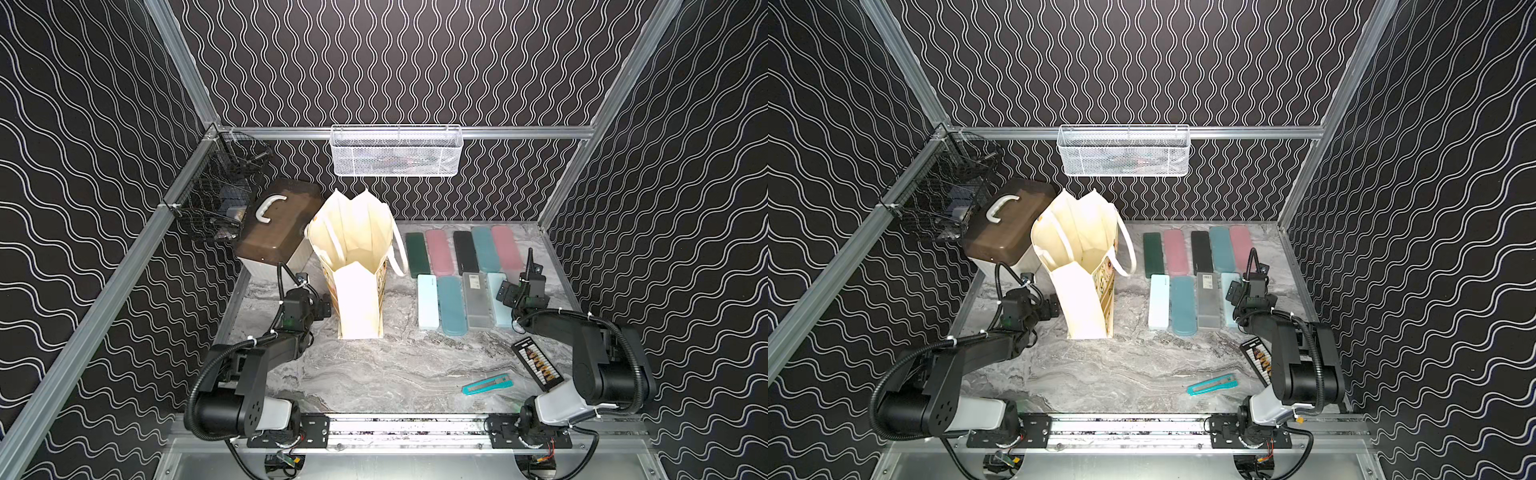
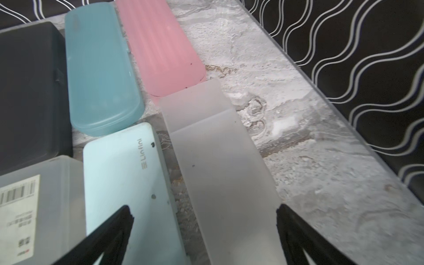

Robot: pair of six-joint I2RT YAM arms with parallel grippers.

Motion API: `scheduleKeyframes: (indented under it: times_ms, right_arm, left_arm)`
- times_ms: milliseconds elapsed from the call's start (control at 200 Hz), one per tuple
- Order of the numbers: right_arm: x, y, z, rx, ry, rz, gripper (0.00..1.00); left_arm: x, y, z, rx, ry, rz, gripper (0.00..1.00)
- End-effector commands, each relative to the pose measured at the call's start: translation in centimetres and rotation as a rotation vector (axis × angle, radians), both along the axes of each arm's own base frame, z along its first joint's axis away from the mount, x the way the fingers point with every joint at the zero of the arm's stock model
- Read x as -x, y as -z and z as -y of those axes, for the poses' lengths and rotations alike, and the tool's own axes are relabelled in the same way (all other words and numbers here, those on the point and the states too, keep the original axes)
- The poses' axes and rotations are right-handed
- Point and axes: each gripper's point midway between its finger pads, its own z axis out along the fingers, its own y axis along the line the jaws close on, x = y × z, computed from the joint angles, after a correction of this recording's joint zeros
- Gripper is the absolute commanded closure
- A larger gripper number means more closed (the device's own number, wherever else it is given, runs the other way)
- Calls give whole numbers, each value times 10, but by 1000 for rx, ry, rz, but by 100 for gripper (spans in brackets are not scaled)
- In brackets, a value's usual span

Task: Take out the pencil case from the canvas bag
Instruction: Reset both arms

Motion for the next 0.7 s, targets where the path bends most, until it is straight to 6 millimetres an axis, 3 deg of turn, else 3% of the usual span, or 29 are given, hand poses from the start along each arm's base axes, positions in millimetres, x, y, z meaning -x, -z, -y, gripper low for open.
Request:
scheduleKeyframes:
  times_ms: [0, 120, 295, 460, 621, 696]
  right_arm:
    - [-21, -18, -10, -58, -76, 149, 1]
    - [-23, -16, -14, -113, -105, 167, 1]
    - [-22, -17, -26, -115, -185, 203, 1]
    - [-15, -20, -33, -100, -235, 269, 1]
    - [-5, -19, -29, -79, -205, 369, 1]
    - [-7, -16, -27, -85, -193, 323, 1]
  left_arm:
    - [-22, -28, 12, 6, 77, 149, 1]
    - [-32, -24, 15, 0, 98, 136, 1]
    - [-31, -8, 12, -13, 100, 184, 1]
    - [-31, -5, 14, -14, 113, 190, 1]
    - [-30, -6, 14, -9, 110, 196, 1]
    - [-31, -6, 10, -14, 85, 197, 1]
